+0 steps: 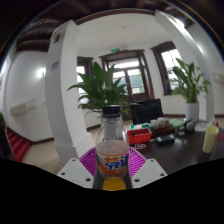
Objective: Pour water
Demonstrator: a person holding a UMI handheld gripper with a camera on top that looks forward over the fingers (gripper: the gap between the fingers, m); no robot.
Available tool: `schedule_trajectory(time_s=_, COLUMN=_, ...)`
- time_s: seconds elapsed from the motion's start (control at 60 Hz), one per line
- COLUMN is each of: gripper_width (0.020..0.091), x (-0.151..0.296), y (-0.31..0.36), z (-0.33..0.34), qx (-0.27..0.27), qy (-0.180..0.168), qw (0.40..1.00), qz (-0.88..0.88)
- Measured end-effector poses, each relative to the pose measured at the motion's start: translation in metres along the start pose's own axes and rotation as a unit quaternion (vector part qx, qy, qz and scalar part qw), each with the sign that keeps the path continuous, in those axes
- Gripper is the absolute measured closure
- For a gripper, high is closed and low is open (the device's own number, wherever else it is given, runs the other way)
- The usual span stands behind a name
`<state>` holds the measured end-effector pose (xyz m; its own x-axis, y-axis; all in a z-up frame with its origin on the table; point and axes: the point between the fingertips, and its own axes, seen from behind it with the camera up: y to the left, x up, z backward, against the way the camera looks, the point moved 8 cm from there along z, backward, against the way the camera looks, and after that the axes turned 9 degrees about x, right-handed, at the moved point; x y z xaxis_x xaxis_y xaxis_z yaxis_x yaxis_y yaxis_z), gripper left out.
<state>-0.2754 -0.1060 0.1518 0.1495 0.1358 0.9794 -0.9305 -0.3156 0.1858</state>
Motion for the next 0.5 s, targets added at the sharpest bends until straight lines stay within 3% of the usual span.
schedule_trajectory(time_s=0.117, gripper_width=0.0725, x=0.015, y=-0.034, z=0.007, qx=-0.002, qy=-0.021, qw=0.993, qz=-0.115)
schedule_trajectory(time_s=0.233, gripper_width=0.0725, x=0.040, y=-0.082, z=0.019, qx=-0.012, qy=-0.068, qw=0.965, qz=-0.252)
schedule_trajectory(time_s=0.5, gripper_width=0.0726, x=0.086, y=-0.194, z=0.053, qx=-0.015, qy=-0.167, qw=0.840, qz=-0.515)
